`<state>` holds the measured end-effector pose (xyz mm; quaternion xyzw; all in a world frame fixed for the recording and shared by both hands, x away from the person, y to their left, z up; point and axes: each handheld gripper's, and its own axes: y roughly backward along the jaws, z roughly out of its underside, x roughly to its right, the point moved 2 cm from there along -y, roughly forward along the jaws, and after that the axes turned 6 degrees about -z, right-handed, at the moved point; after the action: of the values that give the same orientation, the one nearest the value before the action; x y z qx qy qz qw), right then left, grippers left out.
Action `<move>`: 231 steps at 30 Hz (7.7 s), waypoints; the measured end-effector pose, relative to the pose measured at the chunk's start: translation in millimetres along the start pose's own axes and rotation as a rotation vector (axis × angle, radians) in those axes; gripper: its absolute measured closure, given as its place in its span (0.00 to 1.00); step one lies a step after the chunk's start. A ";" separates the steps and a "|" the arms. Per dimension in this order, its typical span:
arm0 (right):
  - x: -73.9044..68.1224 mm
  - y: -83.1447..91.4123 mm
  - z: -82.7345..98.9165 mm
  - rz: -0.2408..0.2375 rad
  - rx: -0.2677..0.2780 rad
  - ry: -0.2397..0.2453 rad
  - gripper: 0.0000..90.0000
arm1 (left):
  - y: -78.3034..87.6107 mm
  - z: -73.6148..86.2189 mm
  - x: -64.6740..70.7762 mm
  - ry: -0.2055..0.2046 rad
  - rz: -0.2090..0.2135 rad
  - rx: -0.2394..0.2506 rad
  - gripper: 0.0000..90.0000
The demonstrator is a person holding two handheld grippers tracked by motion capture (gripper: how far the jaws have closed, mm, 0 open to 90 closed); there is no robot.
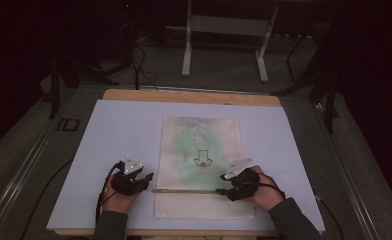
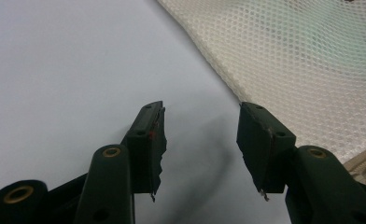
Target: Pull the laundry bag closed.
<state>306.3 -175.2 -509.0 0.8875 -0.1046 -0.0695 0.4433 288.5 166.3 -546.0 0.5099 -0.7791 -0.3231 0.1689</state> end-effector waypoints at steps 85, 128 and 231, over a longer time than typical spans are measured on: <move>-40.1 -82.0 -102.6 -0.191 -0.044 0.164 0.66 | 0.9 -0.6 -1.9 0.007 0.031 0.001 0.57; -52.3 -128.8 -144.4 -0.172 -0.072 0.206 0.85 | 5.5 0.1 -10.6 0.035 0.005 0.016 0.57; -45.1 -119.9 -114.6 -0.176 -0.051 0.132 0.91 | 2.4 -3.1 34.9 -0.057 0.197 -0.068 0.99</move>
<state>302.2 -5.3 -535.2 0.8845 0.0052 -0.0521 0.4636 273.9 134.3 -544.4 0.4153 -0.8187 -0.3453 0.1948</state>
